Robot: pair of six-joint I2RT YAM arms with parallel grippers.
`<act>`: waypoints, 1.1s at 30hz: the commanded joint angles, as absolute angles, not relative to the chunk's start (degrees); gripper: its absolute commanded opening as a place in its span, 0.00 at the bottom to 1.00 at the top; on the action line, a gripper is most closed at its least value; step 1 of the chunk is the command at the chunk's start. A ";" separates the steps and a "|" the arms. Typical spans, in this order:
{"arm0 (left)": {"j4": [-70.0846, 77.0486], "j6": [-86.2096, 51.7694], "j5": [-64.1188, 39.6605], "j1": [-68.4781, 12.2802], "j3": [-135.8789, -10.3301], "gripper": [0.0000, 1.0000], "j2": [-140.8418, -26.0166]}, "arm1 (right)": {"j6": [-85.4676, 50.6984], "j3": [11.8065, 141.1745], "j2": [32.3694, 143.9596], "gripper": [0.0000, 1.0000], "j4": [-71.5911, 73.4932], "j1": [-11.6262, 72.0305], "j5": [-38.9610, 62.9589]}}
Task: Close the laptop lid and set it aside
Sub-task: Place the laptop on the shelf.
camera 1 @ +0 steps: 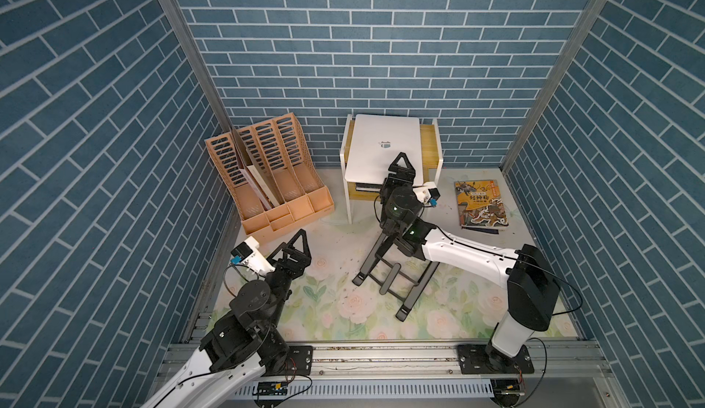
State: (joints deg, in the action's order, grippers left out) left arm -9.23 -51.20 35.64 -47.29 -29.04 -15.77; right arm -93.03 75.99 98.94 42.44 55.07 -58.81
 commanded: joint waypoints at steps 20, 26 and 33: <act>-9.93 -50.50 37.35 -47.55 -30.32 0.99 -16.23 | -89.29 75.15 98.08 0.85 37.14 52.25 -50.76; -9.57 -48.11 37.23 -47.59 -30.15 1.00 -16.27 | -83.69 67.25 92.05 0.94 40.17 53.23 -47.18; -6.80 -44.64 34.89 -47.55 -29.45 1.00 -16.69 | -77.99 56.60 81.18 0.97 39.69 55.38 -45.05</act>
State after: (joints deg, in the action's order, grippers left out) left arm -9.17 -48.23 36.36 -47.29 -29.04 -16.25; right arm -84.53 60.66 86.98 37.76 54.37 -46.59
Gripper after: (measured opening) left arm 0.996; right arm 0.966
